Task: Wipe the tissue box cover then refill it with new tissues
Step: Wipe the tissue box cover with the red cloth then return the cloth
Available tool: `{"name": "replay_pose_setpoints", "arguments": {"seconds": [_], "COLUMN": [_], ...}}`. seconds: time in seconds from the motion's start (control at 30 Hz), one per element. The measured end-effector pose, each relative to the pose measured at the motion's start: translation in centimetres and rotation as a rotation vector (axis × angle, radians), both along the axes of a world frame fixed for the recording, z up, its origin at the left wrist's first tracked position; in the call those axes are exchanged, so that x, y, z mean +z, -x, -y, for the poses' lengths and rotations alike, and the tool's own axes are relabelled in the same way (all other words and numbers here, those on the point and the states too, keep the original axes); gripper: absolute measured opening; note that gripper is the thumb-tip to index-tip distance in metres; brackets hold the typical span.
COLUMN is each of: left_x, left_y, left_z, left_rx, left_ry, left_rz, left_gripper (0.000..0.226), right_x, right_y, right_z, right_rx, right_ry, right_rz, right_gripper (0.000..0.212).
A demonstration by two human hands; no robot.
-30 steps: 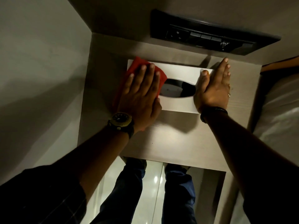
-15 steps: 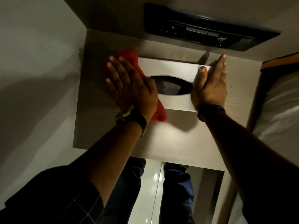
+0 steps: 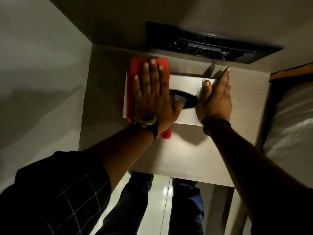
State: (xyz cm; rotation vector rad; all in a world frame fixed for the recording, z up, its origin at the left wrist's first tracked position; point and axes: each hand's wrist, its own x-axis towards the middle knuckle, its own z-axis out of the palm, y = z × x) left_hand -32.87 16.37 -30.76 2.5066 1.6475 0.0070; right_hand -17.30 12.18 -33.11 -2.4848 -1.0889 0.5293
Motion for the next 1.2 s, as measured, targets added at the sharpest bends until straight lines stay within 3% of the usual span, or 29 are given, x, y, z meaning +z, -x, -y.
{"name": "replay_pose_setpoints", "arguments": {"seconds": [0.43, 0.63, 0.77, 0.93, 1.07, 1.2], "left_x": [0.5, 0.5, 0.0, 0.2, 0.4, 0.5], "left_y": [-3.1, 0.7, 3.8, 3.3, 2.0, -0.8], "left_z": [0.4, -1.1, -1.6, -0.9, -0.7, 0.3], "left_rx": [-0.169, -0.319, -0.191, 0.235, 0.263, 0.118], "left_ry": [0.034, 0.015, -0.004, 0.026, 0.062, 0.087], "left_rz": [0.083, 0.044, -0.009, -0.042, -0.025, 0.021], "left_gripper": [0.075, 0.063, 0.069, 0.074, 0.074, 0.075], "right_x": [0.3, 0.7, 0.7, 0.6, 0.3, 0.2], "right_y": [0.0, -0.2, -0.2, -0.3, -0.4, -0.2], "right_z": [-0.2, 0.1, 0.1, 0.1, 0.0, 0.0], "right_rx": [-0.001, 0.014, 0.011, 0.019, 0.015, 0.008], "right_ry": [-0.017, -0.065, -0.067, -0.047, -0.036, -0.029], "right_rz": [-0.037, -0.049, -0.065, -0.085, -0.064, -0.038], "right_gripper": [0.068, 0.065, 0.065, 0.064, 0.064, 0.064]}}
